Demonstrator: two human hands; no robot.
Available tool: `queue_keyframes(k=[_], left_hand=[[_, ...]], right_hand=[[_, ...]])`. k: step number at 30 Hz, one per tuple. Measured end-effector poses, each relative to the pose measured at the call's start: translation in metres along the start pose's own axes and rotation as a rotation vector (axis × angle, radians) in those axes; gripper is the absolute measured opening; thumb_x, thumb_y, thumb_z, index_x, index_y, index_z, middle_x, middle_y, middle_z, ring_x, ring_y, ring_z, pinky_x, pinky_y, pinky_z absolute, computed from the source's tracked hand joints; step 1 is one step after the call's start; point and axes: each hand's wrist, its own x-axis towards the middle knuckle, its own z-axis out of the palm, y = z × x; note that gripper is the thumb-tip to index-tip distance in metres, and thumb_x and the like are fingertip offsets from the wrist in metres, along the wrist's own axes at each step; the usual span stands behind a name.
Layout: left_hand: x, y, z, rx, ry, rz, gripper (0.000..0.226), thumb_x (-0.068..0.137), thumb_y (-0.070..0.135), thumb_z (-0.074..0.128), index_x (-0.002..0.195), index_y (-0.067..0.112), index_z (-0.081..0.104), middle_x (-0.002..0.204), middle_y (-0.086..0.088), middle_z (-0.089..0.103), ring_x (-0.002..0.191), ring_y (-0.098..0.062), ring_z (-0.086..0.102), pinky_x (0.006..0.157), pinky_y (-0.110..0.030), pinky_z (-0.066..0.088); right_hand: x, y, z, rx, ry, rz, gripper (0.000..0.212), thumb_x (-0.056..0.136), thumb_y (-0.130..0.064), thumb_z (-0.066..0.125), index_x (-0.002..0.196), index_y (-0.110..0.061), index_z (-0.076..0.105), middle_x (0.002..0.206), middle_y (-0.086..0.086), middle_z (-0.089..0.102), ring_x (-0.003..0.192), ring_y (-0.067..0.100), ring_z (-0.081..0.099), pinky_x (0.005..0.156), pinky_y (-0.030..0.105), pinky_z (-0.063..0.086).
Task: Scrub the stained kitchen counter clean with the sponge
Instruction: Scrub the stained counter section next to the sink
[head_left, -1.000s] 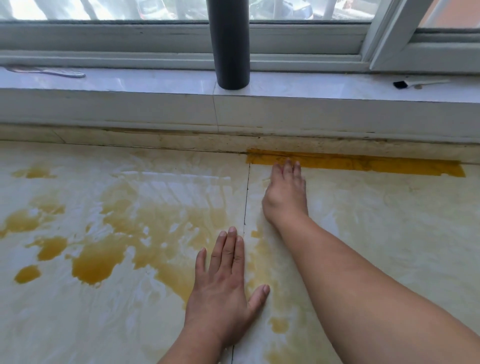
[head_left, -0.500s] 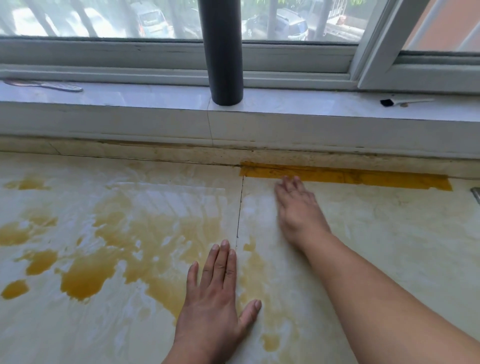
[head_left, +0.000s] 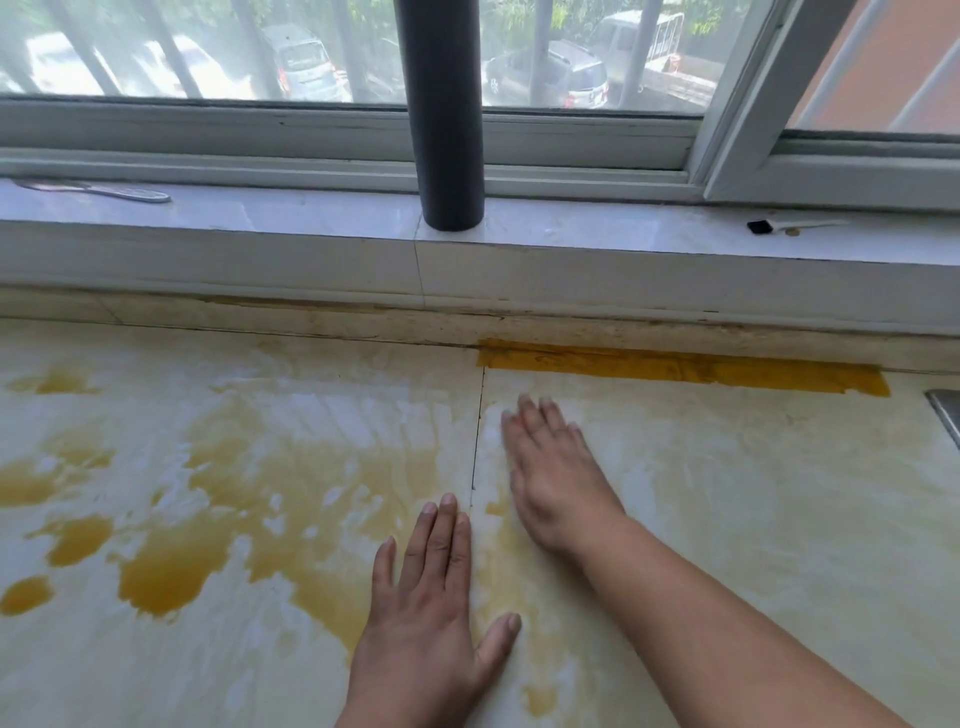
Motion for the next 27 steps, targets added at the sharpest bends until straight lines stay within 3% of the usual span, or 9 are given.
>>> queue_keyframes(k=[4,7,9,11,12,17,20,27], left_hand=[[0.001,-0.001,-0.002,-0.025,-0.026,0.010,0.101,0.087,0.076,0.047,0.157,0.004,0.038,0.170,-0.012,0.026,0.155,-0.028,0.030,0.111,-0.057,0.024],[-0.001,-0.002,-0.005,-0.058,-0.089,-0.002,0.098,0.094,0.076,0.036,0.161,0.005,0.029,0.173,-0.010,0.015,0.158,-0.026,0.021,0.114,-0.056,0.020],[0.000,0.000,-0.015,-0.080,-0.140,-0.008,0.098,0.096,0.079,0.018,0.165,0.011,0.004,0.174,-0.004,-0.012,0.161,-0.022,-0.007,0.122,-0.054,0.007],[0.000,0.000,-0.023,-0.101,-0.215,-0.010,0.096,0.095,0.079,0.010,0.158,0.017,-0.027,0.162,0.003,-0.044,0.149,-0.015,-0.040,0.125,-0.052,-0.010],[0.000,0.000,-0.027,-0.093,-0.246,-0.017,0.095,0.095,0.077,0.011,0.155,0.018,-0.034,0.157,0.003,-0.051,0.145,-0.013,-0.046,0.125,-0.052,-0.014],[0.004,-0.008,-0.029,-0.154,-0.316,0.022,0.097,0.084,0.075,0.002,0.157,0.020,-0.030,0.159,0.006,-0.048,0.144,-0.010,-0.046,0.125,-0.050,-0.016],[0.000,-0.028,-0.034,-0.139,-0.327,0.078,0.092,0.083,0.072,-0.006,0.159,0.024,-0.026,0.162,0.007,-0.043,0.148,-0.012,-0.041,0.127,-0.044,-0.013],[-0.017,-0.101,-0.041,-0.002,-0.323,-0.017,0.086,0.094,0.071,0.003,0.158,0.023,-0.030,0.159,0.005,-0.047,0.146,-0.015,-0.045,0.125,-0.045,-0.018]], right_hand=[[-0.065,0.014,0.005,-0.026,-0.056,-0.127,0.058,0.108,-0.035,0.020,0.159,-0.036,-0.007,0.163,-0.018,-0.025,0.145,0.001,-0.033,0.121,0.028,-0.015],[-0.103,0.047,0.002,-0.069,-0.073,-0.063,0.058,0.102,-0.041,0.011,0.156,-0.042,-0.010,0.160,-0.022,-0.028,0.144,-0.002,-0.034,0.120,0.027,-0.015],[-0.123,0.076,-0.005,-0.078,-0.046,0.040,0.062,0.094,-0.046,0.004,0.154,-0.043,-0.010,0.160,-0.022,-0.025,0.147,0.000,-0.029,0.120,0.025,-0.013],[-0.146,0.101,-0.010,-0.047,0.003,0.196,0.059,0.100,-0.042,0.015,0.157,-0.040,0.000,0.162,-0.019,-0.019,0.152,0.006,-0.018,0.120,0.027,-0.007],[-0.159,0.110,-0.011,-0.022,0.031,0.285,0.059,0.102,-0.039,0.022,0.159,-0.036,0.007,0.163,-0.016,-0.015,0.153,0.008,-0.015,0.121,0.030,-0.003],[-0.177,0.094,0.003,0.034,0.108,0.550,0.077,0.088,-0.044,0.014,0.161,-0.021,0.012,0.169,0.000,-0.004,0.155,0.019,-0.008,0.124,0.042,0.003],[-0.162,0.065,0.011,0.028,0.134,0.629,0.072,0.094,-0.040,0.020,0.162,-0.017,0.007,0.169,0.004,-0.009,0.155,0.024,-0.010,0.124,0.043,0.000],[-0.100,-0.046,0.040,0.096,0.073,0.424,0.068,0.102,-0.029,0.026,0.160,-0.021,-0.009,0.165,0.000,-0.026,0.151,0.020,-0.025,0.123,0.039,-0.013]])
